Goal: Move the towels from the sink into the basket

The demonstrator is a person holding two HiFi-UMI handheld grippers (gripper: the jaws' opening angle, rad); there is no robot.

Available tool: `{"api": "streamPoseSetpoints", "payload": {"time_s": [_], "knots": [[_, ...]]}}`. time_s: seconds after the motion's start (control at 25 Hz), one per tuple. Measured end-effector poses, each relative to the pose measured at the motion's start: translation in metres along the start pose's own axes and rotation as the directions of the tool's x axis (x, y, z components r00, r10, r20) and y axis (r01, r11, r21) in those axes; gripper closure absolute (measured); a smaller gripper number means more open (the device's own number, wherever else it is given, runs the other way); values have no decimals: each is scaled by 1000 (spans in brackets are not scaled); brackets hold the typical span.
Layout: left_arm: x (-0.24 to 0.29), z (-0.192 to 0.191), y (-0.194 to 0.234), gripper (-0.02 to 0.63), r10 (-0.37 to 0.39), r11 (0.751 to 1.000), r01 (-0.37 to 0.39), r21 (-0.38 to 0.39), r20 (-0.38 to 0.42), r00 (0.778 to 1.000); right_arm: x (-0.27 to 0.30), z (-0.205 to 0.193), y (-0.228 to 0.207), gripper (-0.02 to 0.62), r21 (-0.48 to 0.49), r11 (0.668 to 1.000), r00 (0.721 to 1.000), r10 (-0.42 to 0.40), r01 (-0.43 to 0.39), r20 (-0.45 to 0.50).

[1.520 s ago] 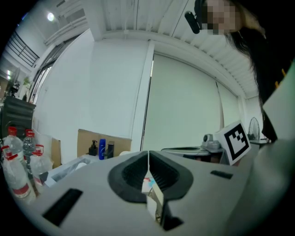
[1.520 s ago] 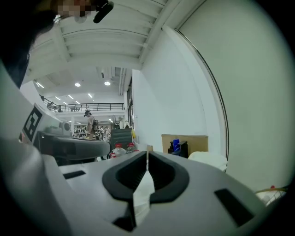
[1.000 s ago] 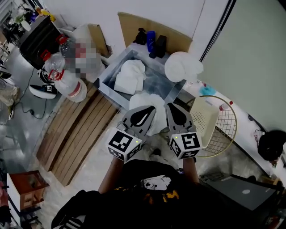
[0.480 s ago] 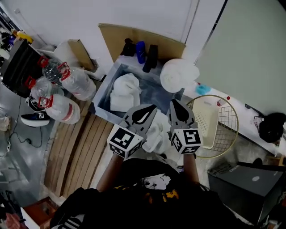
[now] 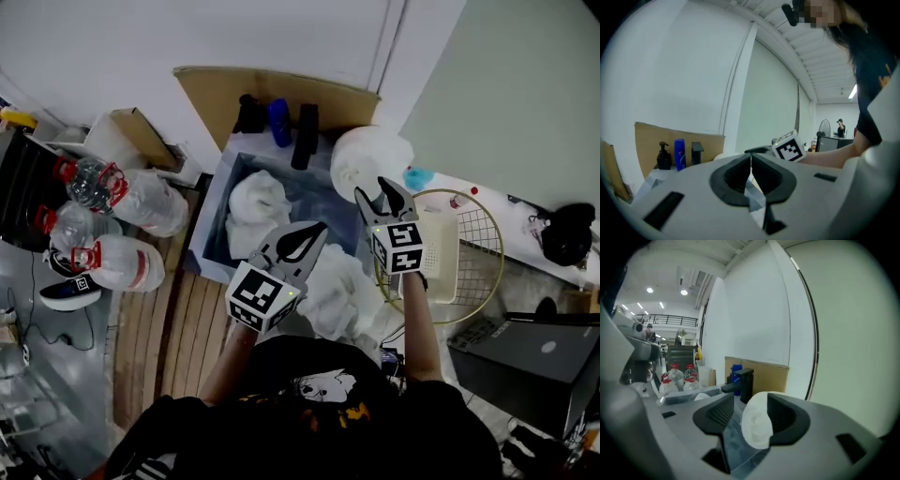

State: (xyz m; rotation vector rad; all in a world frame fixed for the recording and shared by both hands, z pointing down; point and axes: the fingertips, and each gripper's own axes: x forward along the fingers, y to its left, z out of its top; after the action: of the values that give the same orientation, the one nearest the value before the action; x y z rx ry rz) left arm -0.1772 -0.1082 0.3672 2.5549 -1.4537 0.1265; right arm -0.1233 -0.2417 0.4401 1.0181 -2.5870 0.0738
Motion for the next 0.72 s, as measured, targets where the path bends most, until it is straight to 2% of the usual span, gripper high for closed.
{"api": "streamPoseSetpoints", "payload": {"time_s": [0.08, 0.24, 0.44, 0.56, 0.72], "knots": [[4, 0, 5, 595, -19, 1000, 19, 5, -9, 1000, 25, -8, -13, 330, -44, 999, 998, 0, -3, -55], [9, 1, 12, 595, -52, 998, 52, 17, -21, 998, 75, -30, -38, 271, -109, 994, 983, -17, -3, -183], [7, -5, 22, 595, -57, 998, 58, 15, -37, 998, 127, -65, -60, 211, -177, 984, 934, -45, -20, -354], [2, -10, 30, 595, -40, 999, 41, 4, -49, 998, 148, -81, -62, 204, -154, 988, 913, -35, -30, -406], [-5, -17, 40, 595, -15, 1000, 14, -12, -60, 998, 163, -92, -65, 207, -96, 995, 916, -63, 27, -397]]}}
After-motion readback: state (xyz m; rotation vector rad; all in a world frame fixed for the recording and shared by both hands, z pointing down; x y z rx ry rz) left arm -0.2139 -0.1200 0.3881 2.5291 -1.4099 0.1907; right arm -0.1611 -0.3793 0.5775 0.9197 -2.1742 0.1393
